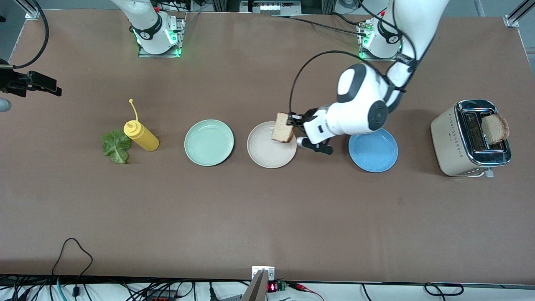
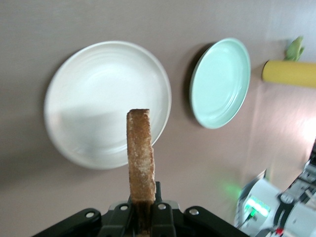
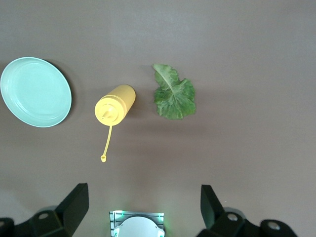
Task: Make sandwich in beige plate with both arms
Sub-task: 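Lift the bread slice out and carry it to the beige plate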
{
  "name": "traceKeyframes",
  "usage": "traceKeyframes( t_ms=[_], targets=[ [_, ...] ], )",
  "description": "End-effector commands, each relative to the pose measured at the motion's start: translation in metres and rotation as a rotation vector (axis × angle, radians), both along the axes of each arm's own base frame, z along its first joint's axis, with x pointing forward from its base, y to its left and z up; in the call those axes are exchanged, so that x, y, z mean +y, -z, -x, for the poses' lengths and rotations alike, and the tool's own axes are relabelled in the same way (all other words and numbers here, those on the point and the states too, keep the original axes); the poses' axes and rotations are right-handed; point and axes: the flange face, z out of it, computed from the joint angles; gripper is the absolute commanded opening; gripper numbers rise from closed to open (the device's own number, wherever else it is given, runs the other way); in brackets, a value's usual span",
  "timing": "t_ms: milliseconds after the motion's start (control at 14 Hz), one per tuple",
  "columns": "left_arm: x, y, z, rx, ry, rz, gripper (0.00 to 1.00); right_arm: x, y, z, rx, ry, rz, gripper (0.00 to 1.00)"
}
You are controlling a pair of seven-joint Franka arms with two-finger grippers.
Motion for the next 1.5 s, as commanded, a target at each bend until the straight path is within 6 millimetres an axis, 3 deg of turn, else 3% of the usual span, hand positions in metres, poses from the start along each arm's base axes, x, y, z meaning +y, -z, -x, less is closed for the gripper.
traceKeyframes(
  t_ms=[0,358,573,788,1003,1218,1433],
  targets=[
    [-0.010,0.013,-0.008,-0.008,-0.093,0.041,0.00,0.005,0.028,-0.014,0.051,-0.022,-0.020,1.00],
    [-0.007,0.041,-0.018,-0.025,-0.192,0.049,0.00,0.005,0.064,-0.027,0.108,-0.011,-0.059,1.00],
    [-0.013,0.046,-0.014,-0.001,-0.224,0.078,0.00,0.005,0.081,-0.028,0.151,-0.012,-0.063,1.00],
    [-0.011,0.056,-0.015,-0.008,-0.248,0.069,0.00,0.007,0.121,-0.032,0.164,-0.058,-0.083,1.00],
    [-0.018,0.069,-0.007,0.007,-0.234,0.059,0.00,-0.010,0.168,-0.014,0.098,-0.152,-0.115,1.00],
    [-0.025,0.075,-0.001,0.018,-0.223,0.054,0.00,-0.041,0.219,0.017,0.033,-0.287,-0.228,1.00],
    [-0.027,0.084,0.001,0.030,-0.218,0.049,0.00,-0.055,0.249,0.033,-0.024,-0.481,-0.259,1.00]
  ],
)
